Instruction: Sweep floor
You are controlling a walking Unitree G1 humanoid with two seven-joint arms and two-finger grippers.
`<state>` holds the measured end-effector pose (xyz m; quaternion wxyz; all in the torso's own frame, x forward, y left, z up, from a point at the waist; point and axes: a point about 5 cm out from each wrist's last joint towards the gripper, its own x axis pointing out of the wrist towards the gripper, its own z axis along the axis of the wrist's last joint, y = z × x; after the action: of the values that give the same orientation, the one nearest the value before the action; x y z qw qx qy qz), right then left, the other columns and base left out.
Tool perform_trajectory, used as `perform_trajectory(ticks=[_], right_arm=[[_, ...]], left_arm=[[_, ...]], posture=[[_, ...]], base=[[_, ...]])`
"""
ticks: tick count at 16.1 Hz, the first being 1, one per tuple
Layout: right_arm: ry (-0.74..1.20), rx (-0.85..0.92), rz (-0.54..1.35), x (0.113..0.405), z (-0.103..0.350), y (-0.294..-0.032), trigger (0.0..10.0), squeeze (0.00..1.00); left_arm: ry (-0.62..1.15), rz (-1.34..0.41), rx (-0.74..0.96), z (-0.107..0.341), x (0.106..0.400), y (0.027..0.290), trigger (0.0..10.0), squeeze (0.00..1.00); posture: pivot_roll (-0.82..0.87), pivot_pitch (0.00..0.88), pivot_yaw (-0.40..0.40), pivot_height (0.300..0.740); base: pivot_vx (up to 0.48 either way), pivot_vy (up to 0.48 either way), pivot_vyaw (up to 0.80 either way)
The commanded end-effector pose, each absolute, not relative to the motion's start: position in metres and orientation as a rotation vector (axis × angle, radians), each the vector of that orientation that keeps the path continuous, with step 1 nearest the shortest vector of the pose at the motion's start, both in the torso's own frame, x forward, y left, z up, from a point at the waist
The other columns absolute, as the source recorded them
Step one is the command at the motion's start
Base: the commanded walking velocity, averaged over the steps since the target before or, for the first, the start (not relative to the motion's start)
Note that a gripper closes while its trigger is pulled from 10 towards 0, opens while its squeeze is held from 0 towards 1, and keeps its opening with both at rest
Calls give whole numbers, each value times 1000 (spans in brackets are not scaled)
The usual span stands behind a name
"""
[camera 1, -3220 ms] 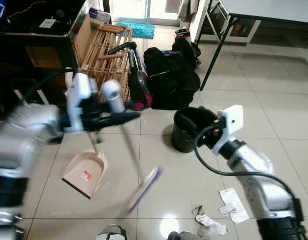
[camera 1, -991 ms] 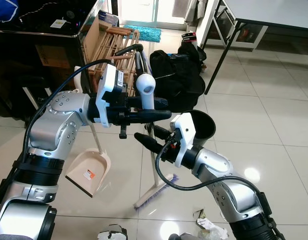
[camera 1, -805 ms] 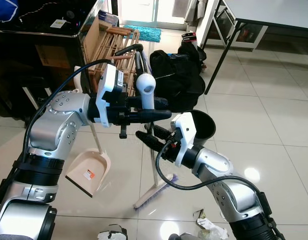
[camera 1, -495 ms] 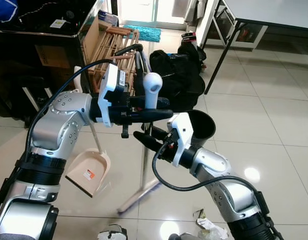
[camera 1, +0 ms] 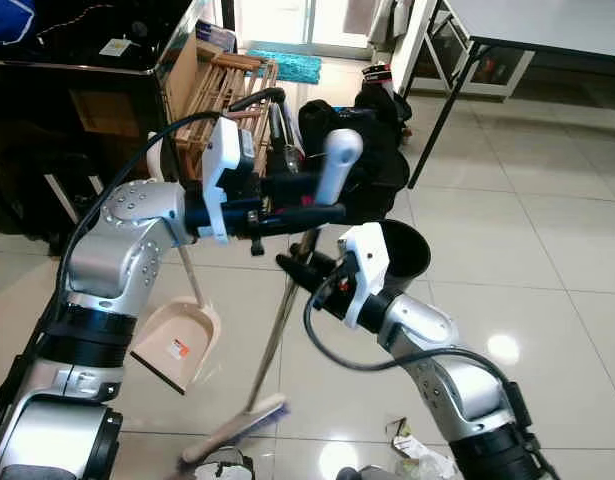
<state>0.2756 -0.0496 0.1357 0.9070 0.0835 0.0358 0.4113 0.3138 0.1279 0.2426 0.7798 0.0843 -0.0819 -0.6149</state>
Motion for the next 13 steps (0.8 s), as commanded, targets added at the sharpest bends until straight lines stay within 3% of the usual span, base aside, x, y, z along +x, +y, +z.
perform_trajectory(ticks=[1,5,13], right_arm=[[17,146,761,286,146,-58,0,0],[-60,21,675,293,149,-59,0,0],[-101,-37,668,292,148,-53,0,0]], left_arm=[[-214,-1291,198,248,311,127,10000,0],[-154,-1224,126,242,306,129,10000,0],[-164,-1165,73,247,322,127,10000,0]], posture=[[141,93,-79,740],[152,90,-88,740],[148,76,-82,740]], base=[[0,0,0],[0,0,0],[0,0,0]])
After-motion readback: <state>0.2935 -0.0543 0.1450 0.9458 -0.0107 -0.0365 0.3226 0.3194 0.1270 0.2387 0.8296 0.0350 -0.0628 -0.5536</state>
